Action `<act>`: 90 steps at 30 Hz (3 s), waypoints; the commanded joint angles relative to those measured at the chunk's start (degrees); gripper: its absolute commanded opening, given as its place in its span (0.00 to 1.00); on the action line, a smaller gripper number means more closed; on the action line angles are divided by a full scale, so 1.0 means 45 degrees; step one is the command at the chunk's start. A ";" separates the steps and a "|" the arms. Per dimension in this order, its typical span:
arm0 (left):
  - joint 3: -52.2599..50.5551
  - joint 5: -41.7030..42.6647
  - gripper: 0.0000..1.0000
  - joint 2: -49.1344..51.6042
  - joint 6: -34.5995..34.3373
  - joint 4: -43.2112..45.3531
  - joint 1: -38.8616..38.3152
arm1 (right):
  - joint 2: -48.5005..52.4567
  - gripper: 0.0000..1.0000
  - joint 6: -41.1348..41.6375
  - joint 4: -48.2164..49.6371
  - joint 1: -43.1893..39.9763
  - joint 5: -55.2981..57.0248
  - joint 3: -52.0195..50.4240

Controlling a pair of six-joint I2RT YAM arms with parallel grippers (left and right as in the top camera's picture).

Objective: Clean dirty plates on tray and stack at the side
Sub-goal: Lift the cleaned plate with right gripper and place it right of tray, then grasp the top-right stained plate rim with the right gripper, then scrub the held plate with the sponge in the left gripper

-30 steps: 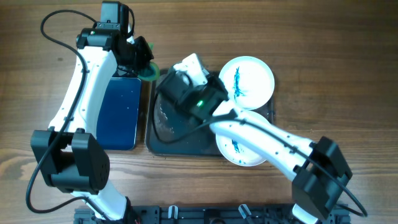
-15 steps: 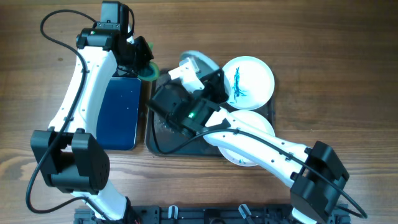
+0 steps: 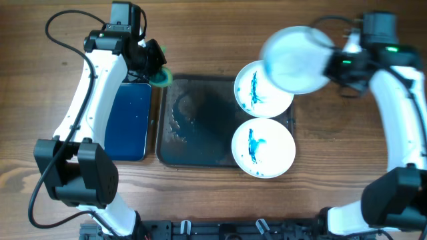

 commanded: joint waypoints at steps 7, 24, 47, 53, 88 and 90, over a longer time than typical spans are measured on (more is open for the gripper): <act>0.0126 -0.0083 0.04 -0.0058 -0.0126 0.0228 -0.0170 | 0.0092 0.04 -0.0316 0.2686 -0.3677 0.0398 -0.5192; 0.0126 -0.0078 0.04 -0.0053 -0.0131 0.0515 -0.0170 | 0.1049 0.46 -0.3575 0.2798 0.1132 -0.3332 -0.1311; 0.0126 -0.0083 0.04 -0.0044 -0.0121 0.0495 -0.0170 | 0.4964 0.04 -0.6309 0.3361 0.2667 0.0393 -0.0699; 0.0126 -0.0078 0.04 -0.0044 -0.0126 0.0471 -0.0170 | 0.4299 0.04 -0.5105 0.1078 0.3026 0.0189 0.1360; -0.6776 -0.1511 0.04 0.0801 0.0306 0.5304 -0.2307 | 0.7456 0.04 0.0622 0.2210 0.7796 -0.3580 0.1389; -0.6776 -0.1496 0.04 0.1326 0.0306 0.5255 -0.2657 | 0.7456 0.04 0.0617 0.2200 0.7796 -0.3580 0.1389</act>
